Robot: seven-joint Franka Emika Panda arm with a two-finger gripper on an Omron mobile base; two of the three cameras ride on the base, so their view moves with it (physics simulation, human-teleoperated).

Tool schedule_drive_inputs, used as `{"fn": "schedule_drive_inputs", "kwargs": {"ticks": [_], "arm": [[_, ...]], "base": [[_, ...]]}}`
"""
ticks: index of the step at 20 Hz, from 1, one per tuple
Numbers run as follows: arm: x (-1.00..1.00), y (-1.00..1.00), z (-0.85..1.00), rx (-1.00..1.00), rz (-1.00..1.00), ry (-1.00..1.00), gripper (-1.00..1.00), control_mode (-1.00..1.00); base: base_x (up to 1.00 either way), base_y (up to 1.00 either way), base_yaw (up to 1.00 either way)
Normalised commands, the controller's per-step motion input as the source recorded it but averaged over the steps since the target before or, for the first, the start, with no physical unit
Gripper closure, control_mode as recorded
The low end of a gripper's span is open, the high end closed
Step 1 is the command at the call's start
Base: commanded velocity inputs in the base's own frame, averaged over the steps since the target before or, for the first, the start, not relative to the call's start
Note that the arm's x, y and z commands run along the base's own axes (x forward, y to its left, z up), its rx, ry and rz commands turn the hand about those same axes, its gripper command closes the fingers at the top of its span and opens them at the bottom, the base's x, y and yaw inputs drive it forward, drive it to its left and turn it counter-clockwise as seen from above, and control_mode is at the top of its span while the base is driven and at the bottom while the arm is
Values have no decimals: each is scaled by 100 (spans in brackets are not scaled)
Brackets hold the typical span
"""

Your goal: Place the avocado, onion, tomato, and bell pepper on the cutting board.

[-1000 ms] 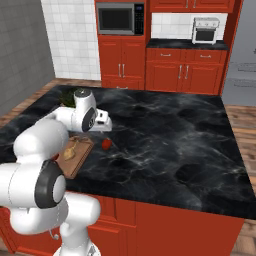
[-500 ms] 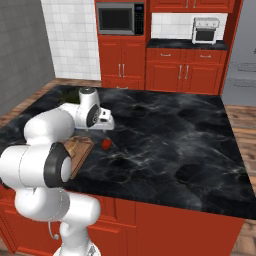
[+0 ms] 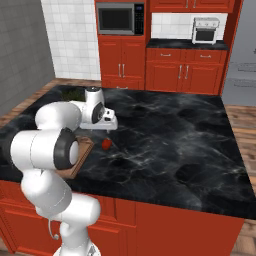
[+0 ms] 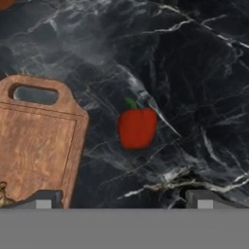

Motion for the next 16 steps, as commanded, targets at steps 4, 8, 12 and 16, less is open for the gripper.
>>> {"fn": "schedule_drive_inputs", "kwargs": {"ticks": [4,8,12,16], "arm": [[22,-8,-21,0,0,9,-100,-100],[26,-3,-22,0,0,9,-100,-100],[23,-3,-19,0,0,9,-100,-100],[21,-3,-19,0,0,9,-100,-100]], "base": [[0,0,0],[0,0,0],[0,0,0],[0,0,0]]}}
